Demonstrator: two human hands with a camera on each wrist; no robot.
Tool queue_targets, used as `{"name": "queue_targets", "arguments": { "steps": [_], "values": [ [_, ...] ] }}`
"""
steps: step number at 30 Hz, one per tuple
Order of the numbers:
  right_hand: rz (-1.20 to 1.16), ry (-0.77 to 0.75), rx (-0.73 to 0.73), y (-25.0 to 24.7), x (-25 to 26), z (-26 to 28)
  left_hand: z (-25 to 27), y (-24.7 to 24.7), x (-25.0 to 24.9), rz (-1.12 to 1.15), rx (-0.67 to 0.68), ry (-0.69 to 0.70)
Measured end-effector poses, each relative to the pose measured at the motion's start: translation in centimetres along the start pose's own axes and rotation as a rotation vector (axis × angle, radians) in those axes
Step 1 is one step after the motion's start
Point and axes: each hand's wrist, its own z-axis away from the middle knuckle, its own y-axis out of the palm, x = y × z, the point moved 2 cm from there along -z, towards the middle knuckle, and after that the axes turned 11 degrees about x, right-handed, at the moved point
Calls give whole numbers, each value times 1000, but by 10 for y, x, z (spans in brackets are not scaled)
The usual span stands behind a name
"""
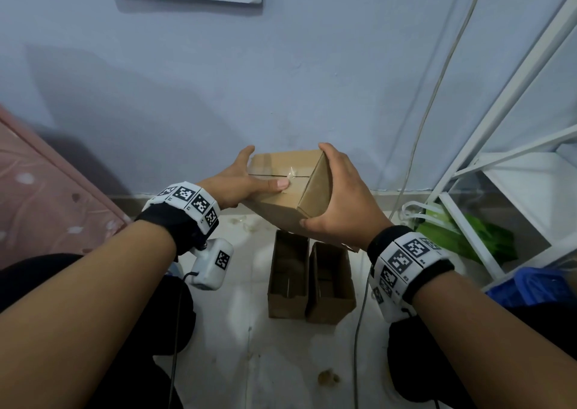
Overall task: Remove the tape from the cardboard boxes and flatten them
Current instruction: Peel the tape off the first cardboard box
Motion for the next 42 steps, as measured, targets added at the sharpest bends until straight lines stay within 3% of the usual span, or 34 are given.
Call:
{"name": "queue_targets", "arguments": {
  "steps": [5,20,29,42],
  "values": [
    [32,-38,-1,1,0,1,0,8,-3,22,28,-35],
    [25,-30,-13,6,-7,-2,-14,-4,10,109,-143,-12],
    [44,-36,-31,9,-8,-6,-16,10,5,89,-92,30],
    [10,-17,-33,7,-13,-4,-20,-3,14,185,-207,-3]
  ]
}}
